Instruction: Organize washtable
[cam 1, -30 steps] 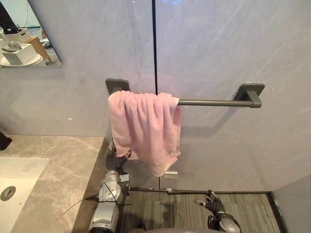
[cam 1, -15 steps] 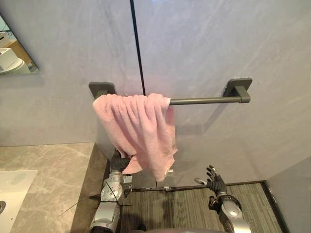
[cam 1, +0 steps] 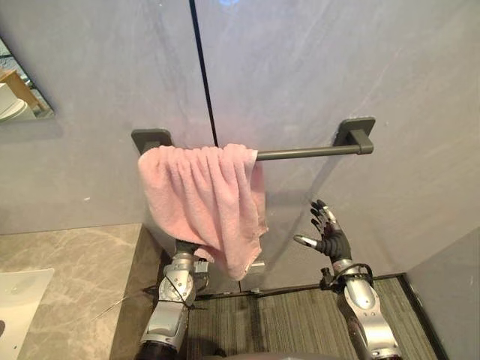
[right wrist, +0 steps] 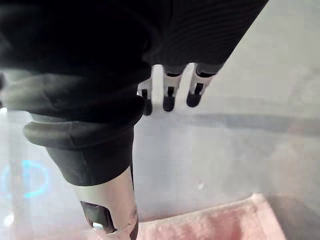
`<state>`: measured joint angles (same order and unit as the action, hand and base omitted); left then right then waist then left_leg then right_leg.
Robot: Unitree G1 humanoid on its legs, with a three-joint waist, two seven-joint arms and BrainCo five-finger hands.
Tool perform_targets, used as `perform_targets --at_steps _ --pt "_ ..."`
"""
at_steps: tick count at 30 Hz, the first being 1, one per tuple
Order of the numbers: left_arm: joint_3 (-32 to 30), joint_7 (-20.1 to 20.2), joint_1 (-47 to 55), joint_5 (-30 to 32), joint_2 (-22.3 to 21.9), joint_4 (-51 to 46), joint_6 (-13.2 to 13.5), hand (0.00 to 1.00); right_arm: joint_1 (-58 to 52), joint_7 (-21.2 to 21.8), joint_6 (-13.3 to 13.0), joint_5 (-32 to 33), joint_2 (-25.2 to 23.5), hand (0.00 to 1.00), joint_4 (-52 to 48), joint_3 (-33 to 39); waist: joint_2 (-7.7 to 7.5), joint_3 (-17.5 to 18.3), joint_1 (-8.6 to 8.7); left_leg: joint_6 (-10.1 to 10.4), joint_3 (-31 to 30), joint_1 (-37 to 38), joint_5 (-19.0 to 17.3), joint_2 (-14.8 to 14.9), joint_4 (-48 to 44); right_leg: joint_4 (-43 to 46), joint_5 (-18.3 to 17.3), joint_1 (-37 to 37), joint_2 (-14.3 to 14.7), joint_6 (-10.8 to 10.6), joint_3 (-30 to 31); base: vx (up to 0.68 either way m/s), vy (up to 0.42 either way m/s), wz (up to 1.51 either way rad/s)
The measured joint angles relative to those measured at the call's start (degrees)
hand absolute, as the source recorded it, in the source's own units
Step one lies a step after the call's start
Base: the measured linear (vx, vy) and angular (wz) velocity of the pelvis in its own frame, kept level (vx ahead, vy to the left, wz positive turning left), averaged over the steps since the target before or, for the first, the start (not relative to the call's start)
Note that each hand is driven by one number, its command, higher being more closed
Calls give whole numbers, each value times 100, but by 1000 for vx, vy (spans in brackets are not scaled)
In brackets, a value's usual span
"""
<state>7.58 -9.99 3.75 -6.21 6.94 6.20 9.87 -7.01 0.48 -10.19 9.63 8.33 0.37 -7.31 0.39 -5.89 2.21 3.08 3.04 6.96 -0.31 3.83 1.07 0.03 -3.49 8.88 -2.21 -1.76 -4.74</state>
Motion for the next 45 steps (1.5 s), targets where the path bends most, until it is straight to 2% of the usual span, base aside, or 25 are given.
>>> perform_targets --at_steps 14,19,25,30,31,35,45 --pt "535 119 -32 -101 -63 -18 62 100 382 105 3 160 317 0 -90 -742 2 2 -1 -4 -153 -6 8 6 -16 -13 -8 91 5 3 -142 -9 -8 4" --pt "588 127 -26 -205 -84 -17 65 100 718 115 13 184 331 0 340 -935 -8 7 -21 -7 -162 -19 12 2 -10 -13 -8 85 1 3 -155 0 0 0" --pt "601 147 -25 -301 -110 -17 67 100 1033 280 86 316 334 0 818 -1190 -52 28 -111 -16 -272 -100 55 -7 11 -31 -9 77 2 5 -277 -8 -18 10" --pt "603 235 14 -343 -108 -17 69 100 1258 379 204 328 333 0 1218 -1485 -89 50 -300 -13 -337 -140 94 -7 28 -32 -11 77 7 8 -335 -12 -17 8" --pt "603 235 20 -401 -109 -17 70 100 1279 405 225 328 323 100 1266 -1534 -114 65 -307 -10 -372 -157 121 -11 48 -32 -11 73 6 8 -371 -15 -16 16" --pt "590 232 38 -449 -104 -17 71 100 1490 481 316 327 269 100 1498 -1615 -190 108 -329 -7 -447 -223 188 -13 97 -13 -9 -10 6 10 -443 -29 -12 10" --pt "571 221 69 -448 -111 -17 72 100 1530 440 333 324 194 100 1507 -1525 -214 122 -333 -7 -439 -224 189 -6 98 2 -9 -1 9 10 -435 -3 -1 0"
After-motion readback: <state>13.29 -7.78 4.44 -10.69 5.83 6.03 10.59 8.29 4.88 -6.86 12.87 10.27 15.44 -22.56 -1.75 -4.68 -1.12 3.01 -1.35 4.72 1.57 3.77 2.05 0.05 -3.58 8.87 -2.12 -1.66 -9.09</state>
